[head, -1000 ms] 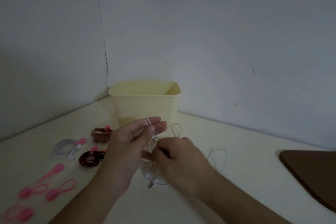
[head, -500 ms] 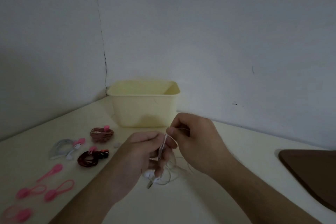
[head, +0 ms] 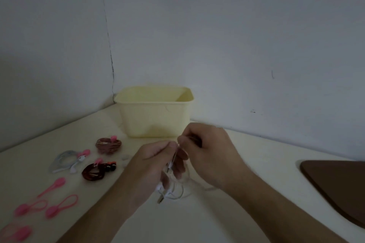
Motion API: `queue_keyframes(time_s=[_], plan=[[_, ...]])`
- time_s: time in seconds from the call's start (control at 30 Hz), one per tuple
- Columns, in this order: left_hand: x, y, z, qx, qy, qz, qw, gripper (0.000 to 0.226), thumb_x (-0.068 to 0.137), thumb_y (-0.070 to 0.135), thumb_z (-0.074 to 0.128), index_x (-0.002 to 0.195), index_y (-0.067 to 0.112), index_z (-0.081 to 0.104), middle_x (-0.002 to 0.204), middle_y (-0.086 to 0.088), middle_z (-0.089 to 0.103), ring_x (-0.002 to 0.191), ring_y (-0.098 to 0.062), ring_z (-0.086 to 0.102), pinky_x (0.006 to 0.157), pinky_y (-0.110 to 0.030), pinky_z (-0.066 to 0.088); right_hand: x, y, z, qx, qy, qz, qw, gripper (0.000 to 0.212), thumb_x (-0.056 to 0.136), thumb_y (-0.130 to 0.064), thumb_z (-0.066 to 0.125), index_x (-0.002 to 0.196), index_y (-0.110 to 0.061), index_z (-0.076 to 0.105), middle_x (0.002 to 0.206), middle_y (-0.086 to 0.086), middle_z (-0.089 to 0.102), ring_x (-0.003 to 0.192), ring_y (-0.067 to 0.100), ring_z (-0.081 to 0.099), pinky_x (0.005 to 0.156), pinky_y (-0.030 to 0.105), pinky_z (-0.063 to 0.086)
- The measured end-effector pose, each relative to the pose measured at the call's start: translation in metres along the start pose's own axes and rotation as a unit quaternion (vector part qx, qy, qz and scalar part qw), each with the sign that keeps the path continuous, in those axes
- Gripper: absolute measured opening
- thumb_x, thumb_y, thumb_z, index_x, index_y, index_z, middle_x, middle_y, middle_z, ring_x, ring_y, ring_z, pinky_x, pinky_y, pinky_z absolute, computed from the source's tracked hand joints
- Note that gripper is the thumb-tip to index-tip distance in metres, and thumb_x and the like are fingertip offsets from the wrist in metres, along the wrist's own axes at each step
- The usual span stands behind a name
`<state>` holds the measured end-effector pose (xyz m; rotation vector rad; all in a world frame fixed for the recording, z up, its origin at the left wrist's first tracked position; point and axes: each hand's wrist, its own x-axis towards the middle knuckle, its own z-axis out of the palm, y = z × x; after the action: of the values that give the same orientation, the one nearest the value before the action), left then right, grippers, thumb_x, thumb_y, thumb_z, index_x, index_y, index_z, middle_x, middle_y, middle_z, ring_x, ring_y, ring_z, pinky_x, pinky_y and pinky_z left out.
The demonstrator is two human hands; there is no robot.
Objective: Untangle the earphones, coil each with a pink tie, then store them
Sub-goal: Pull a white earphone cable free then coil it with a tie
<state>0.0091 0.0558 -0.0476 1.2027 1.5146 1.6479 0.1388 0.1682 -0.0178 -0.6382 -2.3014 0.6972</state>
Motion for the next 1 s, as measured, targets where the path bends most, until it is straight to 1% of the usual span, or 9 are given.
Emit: queue_keyframes(time_s=[0.1, 0.2, 0.3, 0.5, 0.63, 0.73, 0.8, 0.9, 1.0], plan=[[-0.001, 0.002, 0.000, -0.105, -0.032, -0.001, 0.994, 0.031, 0.103, 0.022, 0.057, 0.093, 0.001, 0.076, 0.079, -0.020, 0.064, 0.072, -0.033, 0.062, 0.047, -0.031, 0.043, 0.003, 0.010, -0.001, 0.015, 0.041, 0.019, 0.999, 0.027, 0.100, -0.029, 0.062, 0.074, -0.024, 0.062, 0.065, -0.015, 0.062, 0.065, 0.006, 0.055, 0.060, 0.022, 0.042], [-0.001, 0.008, -0.002, -0.235, -0.029, 0.026, 0.971, 0.036, 0.099, 0.016, 0.049, 0.123, -0.001, 0.071, 0.117, -0.019, 0.075, 0.109, -0.029, 0.072, 0.060, -0.037, 0.057, 0.000, 0.013, 0.008, -0.006, -0.017, 0.022, 1.000, 0.023, 0.101, -0.022, 0.057, 0.079, -0.019, 0.064, 0.070, -0.007, 0.064, 0.069, 0.010, 0.058, 0.066, 0.031, 0.047], [0.003, 0.005, -0.006, -0.178, 0.018, 0.042, 0.983, 0.040, 0.101, 0.016, 0.046, 0.138, 0.010, 0.062, 0.133, -0.004, 0.072, 0.128, -0.018, 0.066, 0.079, -0.043, 0.060, -0.004, 0.007, 0.015, -0.039, -0.100, 0.011, 0.994, 0.026, 0.104, -0.028, 0.056, 0.082, -0.015, 0.064, 0.071, -0.004, 0.061, 0.068, 0.010, 0.055, 0.064, 0.029, 0.042], [0.002, -0.002, -0.001, 0.032, 0.045, 0.025, 0.998, 0.034, 0.110, 0.024, 0.046, 0.099, 0.023, 0.079, 0.090, 0.002, 0.076, 0.077, -0.015, 0.069, 0.061, -0.034, 0.056, -0.004, -0.002, 0.003, 0.002, -0.071, -0.011, 0.997, 0.026, 0.099, -0.031, 0.062, 0.076, -0.019, 0.066, 0.067, -0.007, 0.064, 0.062, 0.008, 0.056, 0.060, 0.028, 0.046], [0.002, -0.003, -0.001, -0.042, -0.036, -0.002, 0.998, 0.038, 0.105, 0.030, 0.056, 0.082, 0.006, 0.074, 0.066, -0.011, 0.057, 0.058, -0.023, 0.049, 0.047, -0.031, 0.040, 0.002, 0.002, -0.007, 0.038, 0.009, 0.002, 0.999, 0.026, 0.099, -0.033, 0.067, 0.075, -0.023, 0.064, 0.062, -0.013, 0.060, 0.058, 0.006, 0.053, 0.059, 0.022, 0.042], [-0.002, 0.008, -0.003, -0.217, -0.031, 0.003, 0.976, 0.032, 0.100, 0.021, 0.052, 0.098, 0.000, 0.076, 0.083, -0.016, 0.068, 0.072, -0.027, 0.064, 0.048, -0.031, 0.045, 0.002, 0.007, -0.002, 0.017, 0.003, 0.000, 1.000, 0.028, 0.103, -0.030, 0.059, 0.077, -0.020, 0.063, 0.067, -0.008, 0.062, 0.063, 0.008, 0.056, 0.061, 0.027, 0.043], [-0.001, 0.013, -0.006, -0.270, -0.022, 0.030, 0.962, 0.037, 0.100, 0.014, 0.044, 0.123, -0.001, 0.070, 0.117, -0.015, 0.075, 0.107, -0.024, 0.073, 0.059, -0.035, 0.057, -0.002, 0.008, 0.005, -0.006, -0.043, -0.002, 0.999, 0.028, 0.104, -0.028, 0.056, 0.079, -0.018, 0.061, 0.069, -0.004, 0.062, 0.066, 0.011, 0.057, 0.063, 0.034, 0.045], [0.004, 0.005, -0.006, -0.125, 0.047, 0.048, 0.990, 0.035, 0.103, 0.017, 0.047, 0.133, 0.014, 0.066, 0.127, -0.001, 0.075, 0.122, -0.017, 0.069, 0.078, -0.043, 0.061, -0.006, 0.001, 0.011, -0.048, -0.112, -0.012, 0.992, 0.026, 0.104, -0.030, 0.057, 0.080, -0.019, 0.060, 0.072, -0.003, 0.061, 0.067, 0.014, 0.057, 0.064, 0.032, 0.045], [-0.002, 0.004, 0.003, 0.078, 0.076, 0.036, 0.993, 0.029, 0.110, 0.025, 0.046, 0.113, 0.024, 0.075, 0.099, 0.002, 0.077, 0.088, -0.011, 0.075, 0.072, -0.028, 0.061, -0.006, -0.004, 0.005, -0.048, -0.105, -0.020, 0.993, 0.024, 0.100, -0.033, 0.060, 0.079, -0.021, 0.061, 0.071, -0.006, 0.064, 0.068, 0.012, 0.058, 0.064, 0.033, 0.048]])
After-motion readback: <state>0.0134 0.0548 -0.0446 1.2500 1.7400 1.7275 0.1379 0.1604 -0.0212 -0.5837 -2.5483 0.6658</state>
